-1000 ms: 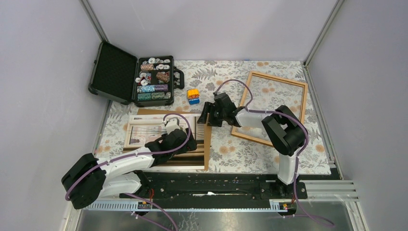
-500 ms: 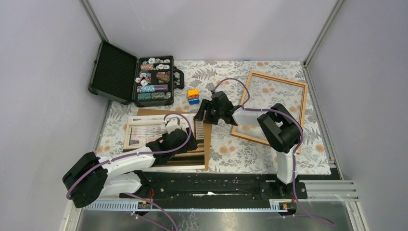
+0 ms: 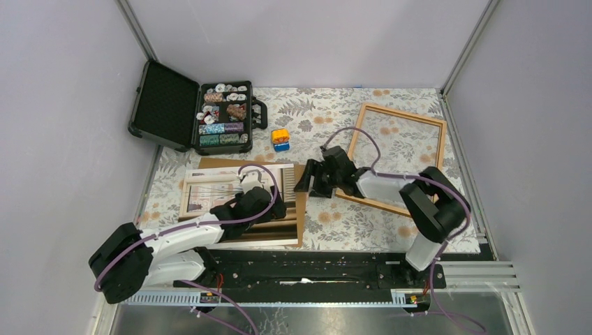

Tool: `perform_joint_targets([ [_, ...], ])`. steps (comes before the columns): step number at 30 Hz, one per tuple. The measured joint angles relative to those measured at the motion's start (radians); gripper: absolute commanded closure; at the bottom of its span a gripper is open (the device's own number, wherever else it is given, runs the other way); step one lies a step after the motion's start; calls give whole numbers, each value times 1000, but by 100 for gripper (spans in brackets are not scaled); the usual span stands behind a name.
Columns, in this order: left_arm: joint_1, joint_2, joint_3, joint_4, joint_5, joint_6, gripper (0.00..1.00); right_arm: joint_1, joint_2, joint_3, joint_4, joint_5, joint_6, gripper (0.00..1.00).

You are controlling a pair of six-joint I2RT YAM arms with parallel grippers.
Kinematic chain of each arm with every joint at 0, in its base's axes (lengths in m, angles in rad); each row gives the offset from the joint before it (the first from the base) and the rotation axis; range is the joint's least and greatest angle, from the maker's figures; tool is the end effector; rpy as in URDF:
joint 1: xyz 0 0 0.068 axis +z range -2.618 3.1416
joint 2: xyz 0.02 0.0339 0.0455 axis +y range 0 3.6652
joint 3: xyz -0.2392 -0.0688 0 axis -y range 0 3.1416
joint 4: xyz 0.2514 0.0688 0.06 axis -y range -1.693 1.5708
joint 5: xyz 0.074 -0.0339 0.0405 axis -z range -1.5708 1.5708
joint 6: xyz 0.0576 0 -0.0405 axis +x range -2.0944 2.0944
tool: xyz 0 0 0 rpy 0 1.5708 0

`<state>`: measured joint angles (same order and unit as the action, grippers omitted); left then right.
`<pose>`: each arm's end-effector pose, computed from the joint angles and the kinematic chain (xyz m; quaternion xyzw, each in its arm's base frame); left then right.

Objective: Put the photo into the frame

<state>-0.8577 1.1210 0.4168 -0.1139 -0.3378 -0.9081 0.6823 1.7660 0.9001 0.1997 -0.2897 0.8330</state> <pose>0.1676 -0.1646 0.1182 -0.0849 0.9149 -0.1806 0.3508 0.2819 0.2502 0.1157 0.0041 0.8922 0.3915 0.2249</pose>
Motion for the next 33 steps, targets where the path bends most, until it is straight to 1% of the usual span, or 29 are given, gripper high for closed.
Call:
perform_joint_targets([
  [4,2,-57,0,-41,1,14,1,13,-121,-130,-10,-16,14,26],
  [5,5,-82,2,-56,0,19,1,25,-149,-159,-11,-15,19,26],
  [6,22,-126,16,-83,-1,26,1,68,-203,-210,-19,-16,28,26],
  [9,69,-171,58,-155,1,28,1,136,-243,-246,-24,11,13,27],
  [13,148,-241,100,-220,5,27,1,196,-271,-264,-39,45,-26,29],
  [16,192,-240,142,-291,9,27,1,230,-288,-264,-44,77,-59,30],
  [18,219,-226,153,-321,10,28,1,274,-297,-257,-52,113,-94,29],
  [21,280,-187,159,-353,25,36,1,372,-303,-237,-61,190,-167,28],
  [25,373,-114,159,-360,79,48,1,502,-318,-219,-60,317,-317,27],
  [29,412,-76,153,-325,122,63,1,600,-311,-201,-56,441,-490,28],
  [33,443,-58,115,-269,159,73,1,673,-244,-155,-25,561,-664,29],
])
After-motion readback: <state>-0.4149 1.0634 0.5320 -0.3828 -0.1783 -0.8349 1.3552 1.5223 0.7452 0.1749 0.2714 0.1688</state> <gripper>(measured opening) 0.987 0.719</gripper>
